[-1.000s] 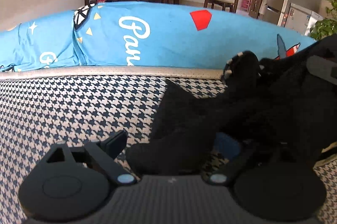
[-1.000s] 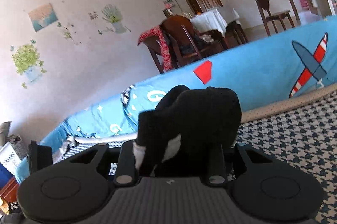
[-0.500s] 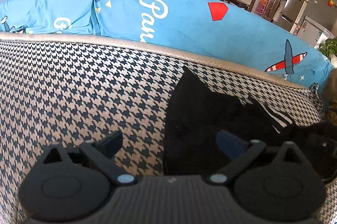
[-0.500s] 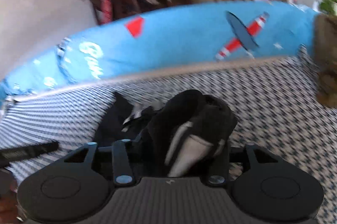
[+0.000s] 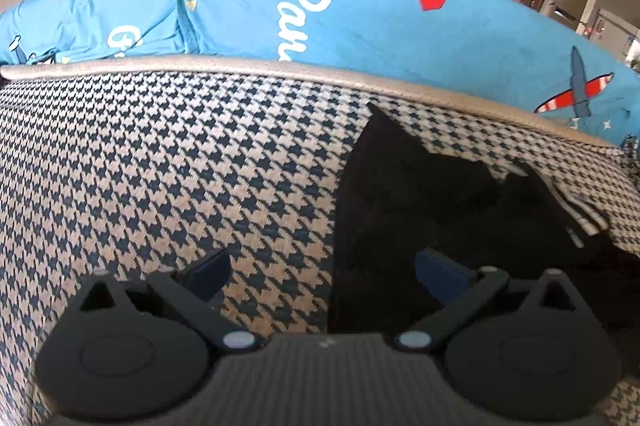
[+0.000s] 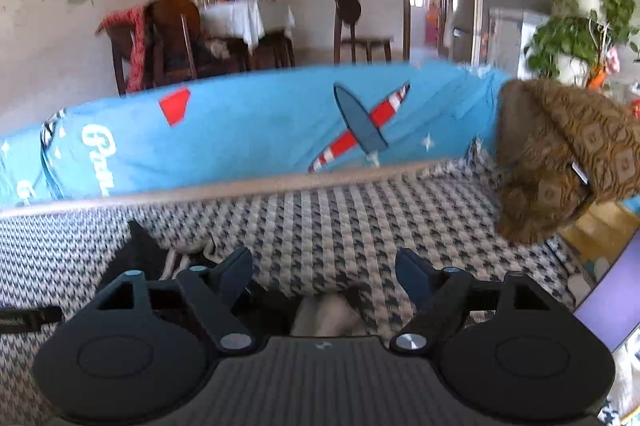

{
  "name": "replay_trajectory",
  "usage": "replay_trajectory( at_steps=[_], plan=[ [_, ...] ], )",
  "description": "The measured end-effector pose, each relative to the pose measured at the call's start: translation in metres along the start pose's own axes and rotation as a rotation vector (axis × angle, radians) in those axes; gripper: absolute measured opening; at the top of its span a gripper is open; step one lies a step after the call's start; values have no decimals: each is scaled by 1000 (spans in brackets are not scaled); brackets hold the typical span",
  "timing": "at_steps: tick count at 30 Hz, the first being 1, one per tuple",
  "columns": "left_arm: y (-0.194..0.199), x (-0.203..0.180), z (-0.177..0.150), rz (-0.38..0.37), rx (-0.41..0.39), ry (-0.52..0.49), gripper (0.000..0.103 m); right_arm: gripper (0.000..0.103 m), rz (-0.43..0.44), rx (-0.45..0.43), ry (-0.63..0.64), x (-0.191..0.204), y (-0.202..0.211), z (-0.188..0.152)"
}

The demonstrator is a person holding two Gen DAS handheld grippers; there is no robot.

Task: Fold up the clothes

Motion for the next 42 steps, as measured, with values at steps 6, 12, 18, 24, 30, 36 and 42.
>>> replay_trajectory(
  at_steps=[6,12,18,24,30,36,42],
  plan=[
    [-17,-1,-8,16,31,0,103,80,155,56,-28,24,-21,-13],
    [-21,-3,-13,-4,50,-8,103,81,310,111,-57,49,-39,-25],
    [-23,-7,-18,-24,56,-33,103,81,324,165,-99,56,-71,-37],
    [-22,-14,-21,-21,26,-78,103,54,327,160,-155,56,-96,-37],
    [-18,-18,-19,-35,-20,-104,103,25,397,117,-221,55,-103,-28],
    [-21,-21,-19,-35,-26,-114,103,24,497,-33,-301,50,-91,1],
    [-24,-15,-17,-43,-9,-89,103,42,451,-40,-332,41,-93,10]
  ],
)
Point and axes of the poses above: each gripper's, at about its wrist camera, not at the fingertips, and y roughly against the way its jaws point, x to its left, z to its top, the point moved 8 cm from there along -y, roughly the way its jaws point, and after that the axes turned 14 degrees about z, right-handed, at the moved point
